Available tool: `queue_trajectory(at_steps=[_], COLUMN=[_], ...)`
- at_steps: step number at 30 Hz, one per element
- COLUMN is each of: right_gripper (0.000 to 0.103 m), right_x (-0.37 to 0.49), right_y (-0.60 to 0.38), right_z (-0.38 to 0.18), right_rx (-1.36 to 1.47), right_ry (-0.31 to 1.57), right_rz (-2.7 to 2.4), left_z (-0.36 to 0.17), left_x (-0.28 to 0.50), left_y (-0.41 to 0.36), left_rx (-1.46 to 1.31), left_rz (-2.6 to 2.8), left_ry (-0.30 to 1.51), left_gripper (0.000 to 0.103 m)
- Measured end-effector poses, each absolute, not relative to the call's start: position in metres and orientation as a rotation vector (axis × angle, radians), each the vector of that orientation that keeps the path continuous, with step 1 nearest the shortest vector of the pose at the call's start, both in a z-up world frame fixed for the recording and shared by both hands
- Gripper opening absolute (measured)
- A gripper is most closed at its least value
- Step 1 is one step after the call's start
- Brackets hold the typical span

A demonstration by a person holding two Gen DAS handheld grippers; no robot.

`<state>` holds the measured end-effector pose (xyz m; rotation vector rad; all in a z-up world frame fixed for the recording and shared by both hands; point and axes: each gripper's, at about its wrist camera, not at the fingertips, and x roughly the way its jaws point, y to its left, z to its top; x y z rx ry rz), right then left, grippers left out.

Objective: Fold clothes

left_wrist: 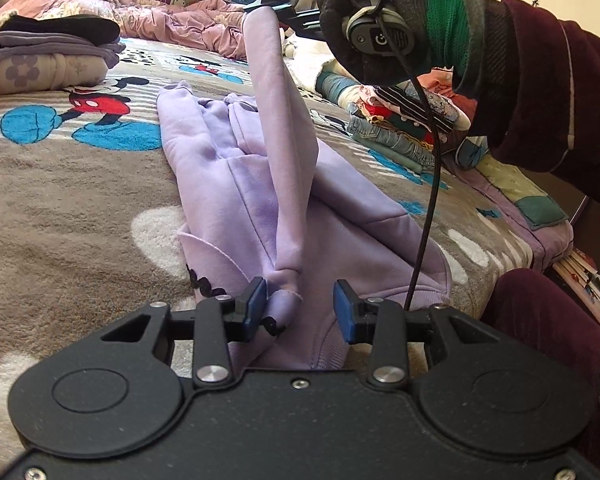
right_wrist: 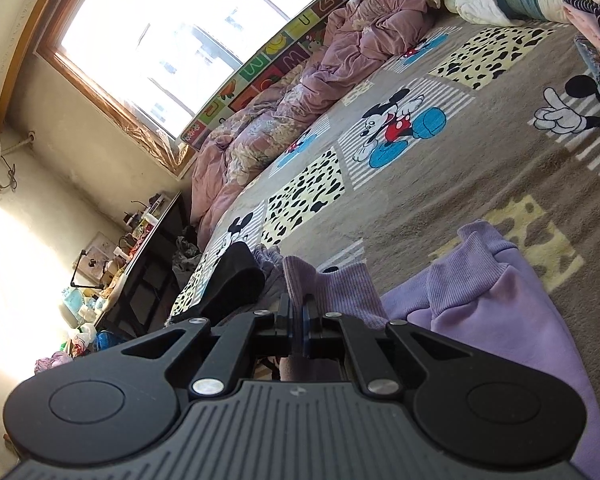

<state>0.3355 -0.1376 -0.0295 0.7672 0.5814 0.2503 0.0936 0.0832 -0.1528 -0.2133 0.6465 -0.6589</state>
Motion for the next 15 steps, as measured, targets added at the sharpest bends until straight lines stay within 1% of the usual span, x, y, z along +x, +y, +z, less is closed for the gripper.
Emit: queue_trajectory(at_steps=[12,13,15], right_gripper=[0.007,0.007,0.007], right_x=[0.367,0.371,0.376], right_y=[-0.101,-0.098,-0.092], right_z=[-0.043,-0.045,-0.05], right_rx=[0.702,0.694,0.678], right_ry=[0.648,0.656,0.671], right_rz=[0.241,0.238,0.231], left_z=[-0.154,-0.156,-0.161], left_x=[0.101,0.102,0.108], left_y=[0.094,0.096,0.103], left_rx=[-0.282,-0.3,-0.369], left_rz=[-0.694,-0.693,-0.683], left_ry=[0.661,0.668,0.693], left_gripper=[0.034,0.033,0.021])
